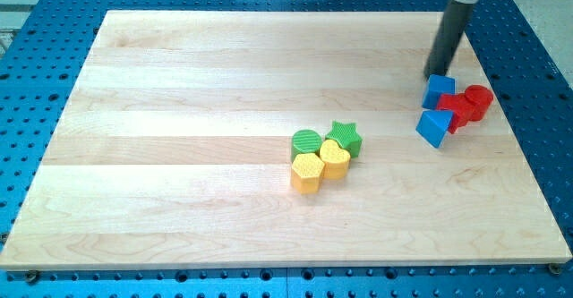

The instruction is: Slide the blue cube to the left

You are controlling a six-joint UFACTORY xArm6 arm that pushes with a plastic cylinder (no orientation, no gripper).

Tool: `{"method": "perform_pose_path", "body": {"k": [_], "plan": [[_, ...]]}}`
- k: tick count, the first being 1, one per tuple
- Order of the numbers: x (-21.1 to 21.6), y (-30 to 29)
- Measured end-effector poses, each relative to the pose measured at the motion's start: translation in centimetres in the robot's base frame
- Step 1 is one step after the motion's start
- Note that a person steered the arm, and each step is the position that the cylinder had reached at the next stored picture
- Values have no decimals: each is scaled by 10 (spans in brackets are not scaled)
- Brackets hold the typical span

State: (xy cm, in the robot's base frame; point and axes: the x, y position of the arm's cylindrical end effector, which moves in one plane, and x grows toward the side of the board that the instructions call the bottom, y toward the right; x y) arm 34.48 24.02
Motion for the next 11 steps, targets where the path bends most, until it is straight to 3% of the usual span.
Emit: {"method": "perform_pose_path", "body": {"k": [4, 8, 9, 10, 11], "plan": [[38, 8], [-36, -120], [-12, -205], [44, -209], [86, -176]]}}
